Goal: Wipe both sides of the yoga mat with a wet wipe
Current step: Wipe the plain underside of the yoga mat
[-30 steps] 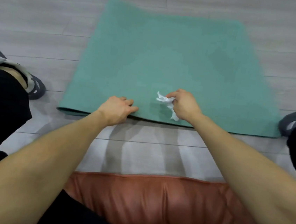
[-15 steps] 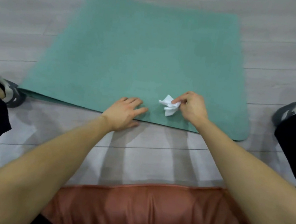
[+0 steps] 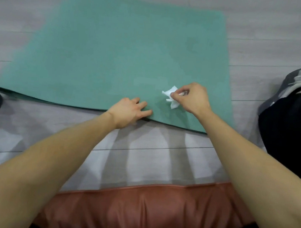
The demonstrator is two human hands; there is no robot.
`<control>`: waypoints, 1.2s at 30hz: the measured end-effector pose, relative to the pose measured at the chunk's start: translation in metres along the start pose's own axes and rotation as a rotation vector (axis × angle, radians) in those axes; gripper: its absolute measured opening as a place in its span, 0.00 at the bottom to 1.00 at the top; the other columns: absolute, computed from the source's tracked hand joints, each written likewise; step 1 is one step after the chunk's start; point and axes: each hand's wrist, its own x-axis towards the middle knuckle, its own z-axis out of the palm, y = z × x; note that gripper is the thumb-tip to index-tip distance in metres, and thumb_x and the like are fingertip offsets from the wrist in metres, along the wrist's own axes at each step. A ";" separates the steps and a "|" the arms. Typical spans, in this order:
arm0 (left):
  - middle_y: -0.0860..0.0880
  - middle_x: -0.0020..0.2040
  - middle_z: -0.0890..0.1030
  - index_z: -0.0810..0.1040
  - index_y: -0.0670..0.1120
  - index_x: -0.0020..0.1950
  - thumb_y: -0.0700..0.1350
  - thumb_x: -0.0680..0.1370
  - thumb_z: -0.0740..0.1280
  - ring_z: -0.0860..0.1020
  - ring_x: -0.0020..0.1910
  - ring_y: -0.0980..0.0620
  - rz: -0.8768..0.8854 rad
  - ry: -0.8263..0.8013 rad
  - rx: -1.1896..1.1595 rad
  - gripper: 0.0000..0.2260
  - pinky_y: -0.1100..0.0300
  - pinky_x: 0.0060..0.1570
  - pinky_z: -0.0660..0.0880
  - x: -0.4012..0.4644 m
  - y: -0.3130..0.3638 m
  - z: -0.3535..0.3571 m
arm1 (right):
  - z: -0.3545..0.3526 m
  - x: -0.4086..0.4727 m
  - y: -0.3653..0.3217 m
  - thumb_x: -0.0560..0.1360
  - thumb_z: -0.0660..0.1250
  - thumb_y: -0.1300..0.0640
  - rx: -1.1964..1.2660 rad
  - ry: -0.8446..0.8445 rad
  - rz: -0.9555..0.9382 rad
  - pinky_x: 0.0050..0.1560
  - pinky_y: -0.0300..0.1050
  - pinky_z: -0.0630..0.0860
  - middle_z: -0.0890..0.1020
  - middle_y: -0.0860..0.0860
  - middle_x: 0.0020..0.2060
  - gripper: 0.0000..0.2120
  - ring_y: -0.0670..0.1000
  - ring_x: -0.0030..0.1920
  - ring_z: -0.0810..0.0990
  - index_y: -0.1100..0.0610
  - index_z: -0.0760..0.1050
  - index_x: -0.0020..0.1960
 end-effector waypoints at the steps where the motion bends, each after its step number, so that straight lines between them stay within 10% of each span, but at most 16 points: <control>1: 0.44 0.54 0.74 0.71 0.53 0.70 0.46 0.81 0.65 0.75 0.47 0.41 -0.013 -0.007 0.014 0.17 0.53 0.29 0.65 -0.008 -0.008 0.002 | 0.003 0.003 -0.004 0.73 0.75 0.49 -0.014 -0.001 -0.012 0.38 0.39 0.71 0.75 0.42 0.34 0.07 0.49 0.40 0.79 0.50 0.88 0.48; 9: 0.46 0.61 0.73 0.69 0.56 0.71 0.44 0.78 0.68 0.77 0.55 0.41 -0.558 -0.225 -0.072 0.22 0.46 0.46 0.80 -0.134 -0.074 0.035 | 0.051 0.000 -0.037 0.72 0.71 0.62 -0.024 -0.070 -0.143 0.47 0.40 0.68 0.79 0.50 0.46 0.10 0.52 0.46 0.78 0.50 0.87 0.48; 16: 0.44 0.82 0.55 0.53 0.64 0.82 0.79 0.52 0.72 0.57 0.81 0.38 -0.676 -0.477 -0.549 0.62 0.39 0.77 0.62 -0.106 -0.063 0.031 | 0.099 0.008 -0.003 0.76 0.67 0.64 -0.115 -0.162 -0.268 0.55 0.44 0.70 0.80 0.57 0.55 0.18 0.62 0.58 0.79 0.57 0.83 0.64; 25: 0.47 0.58 0.76 0.73 0.55 0.73 0.55 0.73 0.67 0.76 0.55 0.43 0.053 -0.041 -0.162 0.27 0.48 0.46 0.77 -0.081 -0.029 0.008 | 0.104 0.010 0.000 0.79 0.67 0.62 -0.087 -0.181 -0.235 0.51 0.42 0.67 0.78 0.56 0.53 0.14 0.59 0.55 0.79 0.56 0.85 0.61; 36: 0.44 0.52 0.73 0.75 0.51 0.62 0.40 0.79 0.65 0.74 0.48 0.40 -0.230 0.075 -0.044 0.13 0.50 0.31 0.74 -0.152 -0.042 0.017 | 0.084 -0.009 -0.080 0.81 0.67 0.58 -0.052 -0.232 -0.275 0.52 0.43 0.71 0.82 0.53 0.52 0.12 0.54 0.53 0.80 0.48 0.87 0.59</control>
